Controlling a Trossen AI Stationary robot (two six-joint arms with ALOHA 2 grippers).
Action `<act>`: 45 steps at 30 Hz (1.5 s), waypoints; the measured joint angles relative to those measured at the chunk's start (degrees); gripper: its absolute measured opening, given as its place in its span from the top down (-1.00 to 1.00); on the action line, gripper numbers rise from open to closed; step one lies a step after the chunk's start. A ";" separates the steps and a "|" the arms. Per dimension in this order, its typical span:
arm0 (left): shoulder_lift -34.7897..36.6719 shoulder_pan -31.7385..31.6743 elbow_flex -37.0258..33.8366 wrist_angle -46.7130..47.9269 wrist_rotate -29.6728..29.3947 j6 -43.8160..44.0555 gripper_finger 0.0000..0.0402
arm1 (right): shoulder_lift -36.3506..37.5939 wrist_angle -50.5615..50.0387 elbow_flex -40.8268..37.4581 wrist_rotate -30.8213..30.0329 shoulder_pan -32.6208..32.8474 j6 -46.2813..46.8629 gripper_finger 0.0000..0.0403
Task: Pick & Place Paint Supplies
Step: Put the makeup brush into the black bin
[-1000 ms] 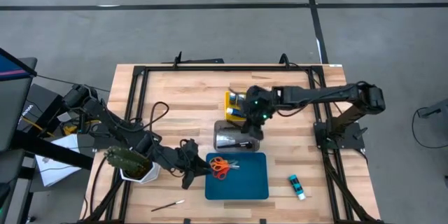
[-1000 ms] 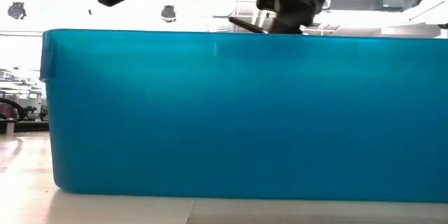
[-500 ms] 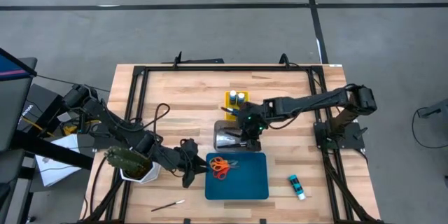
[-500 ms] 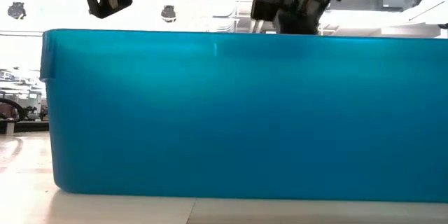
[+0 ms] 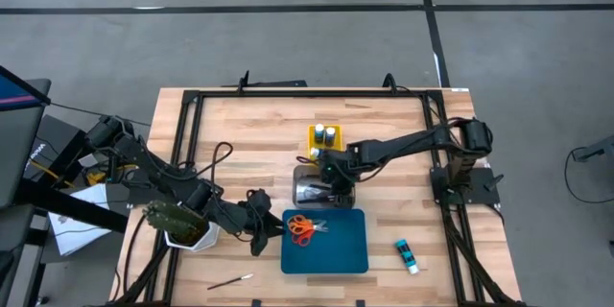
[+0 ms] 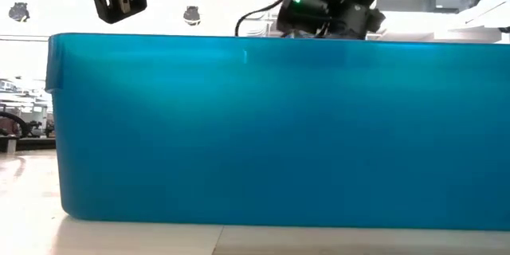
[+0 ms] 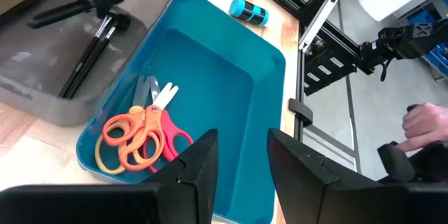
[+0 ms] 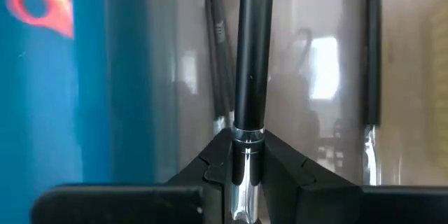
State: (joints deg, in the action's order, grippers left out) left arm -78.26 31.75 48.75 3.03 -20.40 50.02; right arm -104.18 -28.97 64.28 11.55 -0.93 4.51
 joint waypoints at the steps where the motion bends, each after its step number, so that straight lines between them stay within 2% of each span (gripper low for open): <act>1: 0.00 0.00 0.00 0.00 0.02 0.00 0.41 | -0.33 -0.23 -0.07 -0.53 0.00 -0.29 0.76; 14: 0.00 0.00 0.00 -0.02 0.11 0.00 0.41 | -0.15 0.95 -0.11 -2.27 -1.49 -3.67 0.75; 24: 0.00 0.00 0.00 0.00 0.15 0.00 0.41 | 0.05 1.11 -0.12 -0.95 -1.64 -3.27 0.51; 31: 0.00 0.00 0.02 -0.01 0.15 0.00 0.41 | 2.07 -2.34 2.25 -0.91 -3.08 -0.58 0.45; 37: 0.00 0.00 0.04 1.04 0.15 -0.11 0.41 | 9.65 -1.76 3.19 0.14 -3.54 4.62 0.45; 45: 0.00 -0.10 0.04 0.72 0.13 -2.83 0.41 | 25.79 4.00 1.51 -0.18 -2.48 16.05 0.45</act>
State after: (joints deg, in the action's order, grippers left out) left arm -78.26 31.65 48.80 3.75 -20.27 47.19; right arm -78.39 -24.97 65.78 11.37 -3.41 20.57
